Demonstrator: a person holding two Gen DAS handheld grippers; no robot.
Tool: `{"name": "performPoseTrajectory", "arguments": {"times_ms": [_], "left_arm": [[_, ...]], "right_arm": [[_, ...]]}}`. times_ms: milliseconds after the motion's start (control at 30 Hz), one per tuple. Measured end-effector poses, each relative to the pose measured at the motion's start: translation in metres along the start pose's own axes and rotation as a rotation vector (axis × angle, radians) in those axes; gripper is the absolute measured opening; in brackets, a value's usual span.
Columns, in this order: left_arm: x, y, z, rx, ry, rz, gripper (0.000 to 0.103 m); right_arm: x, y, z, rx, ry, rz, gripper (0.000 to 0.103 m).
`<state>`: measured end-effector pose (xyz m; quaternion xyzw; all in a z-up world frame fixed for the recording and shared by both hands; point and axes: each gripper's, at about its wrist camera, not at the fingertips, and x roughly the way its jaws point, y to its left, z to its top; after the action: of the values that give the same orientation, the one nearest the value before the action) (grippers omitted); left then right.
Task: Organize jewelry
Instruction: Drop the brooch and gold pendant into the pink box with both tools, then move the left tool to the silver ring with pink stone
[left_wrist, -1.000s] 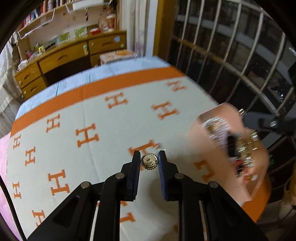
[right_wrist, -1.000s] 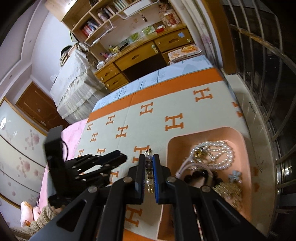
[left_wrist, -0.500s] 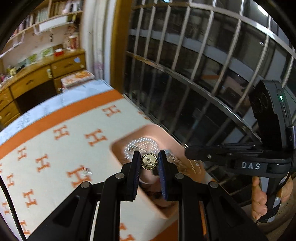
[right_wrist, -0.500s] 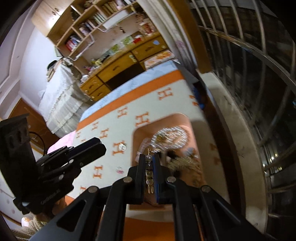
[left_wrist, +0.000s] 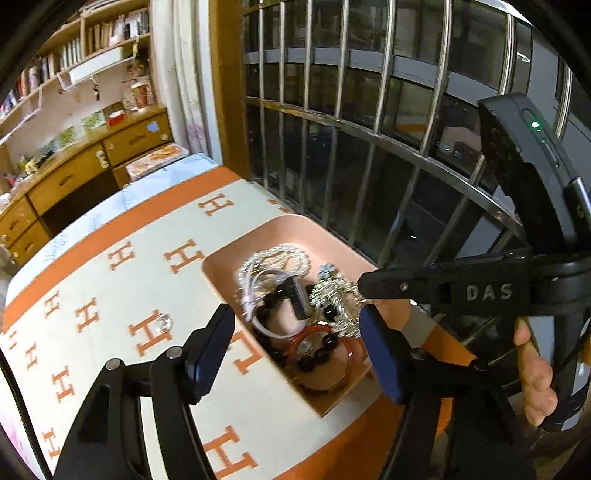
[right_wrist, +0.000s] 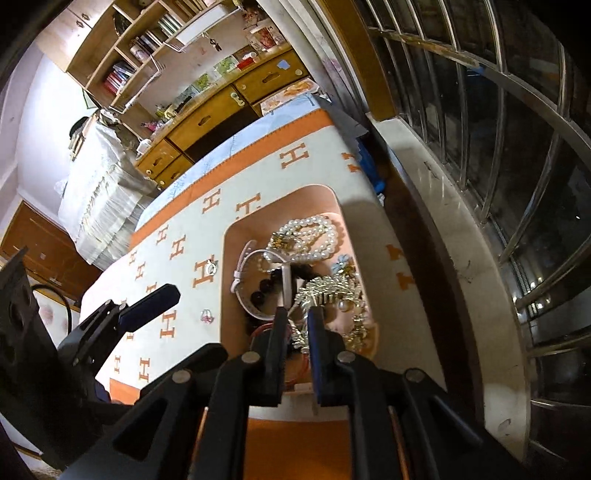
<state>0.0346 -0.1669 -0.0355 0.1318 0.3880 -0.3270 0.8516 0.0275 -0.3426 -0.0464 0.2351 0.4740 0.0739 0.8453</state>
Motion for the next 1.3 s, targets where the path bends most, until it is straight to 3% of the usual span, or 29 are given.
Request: {"name": "performPoseTrajectory", "arguments": {"times_ms": [567, 833, 1000, 1067, 1133, 1300], "left_arm": [[-0.052, 0.065, -0.035, -0.201, -0.066, 0.231, 0.069], [-0.049, 0.085, -0.048, -0.241, -0.020, 0.321, 0.069], [-0.042, 0.100, -0.056, -0.299, 0.007, 0.316, 0.069], [-0.039, 0.104, -0.061, -0.314, 0.009, 0.302, 0.080], [-0.035, 0.108, -0.067, -0.328, 0.012, 0.293, 0.084], [-0.015, 0.114, -0.080, -0.332, 0.061, 0.253, 0.084]], "right_arm": [[-0.003, 0.062, -0.022, -0.153, -0.063, 0.109, 0.013], [0.013, 0.076, -0.030, -0.169, -0.031, 0.098, 0.013], [0.021, 0.084, -0.032, -0.191, -0.023, 0.084, 0.013], [0.025, 0.087, -0.033, -0.200, -0.022, 0.078, 0.013], [0.028, 0.091, -0.034, -0.203, -0.019, 0.074, 0.013], [0.038, 0.096, -0.033, -0.207, -0.014, 0.065, 0.013]]}}
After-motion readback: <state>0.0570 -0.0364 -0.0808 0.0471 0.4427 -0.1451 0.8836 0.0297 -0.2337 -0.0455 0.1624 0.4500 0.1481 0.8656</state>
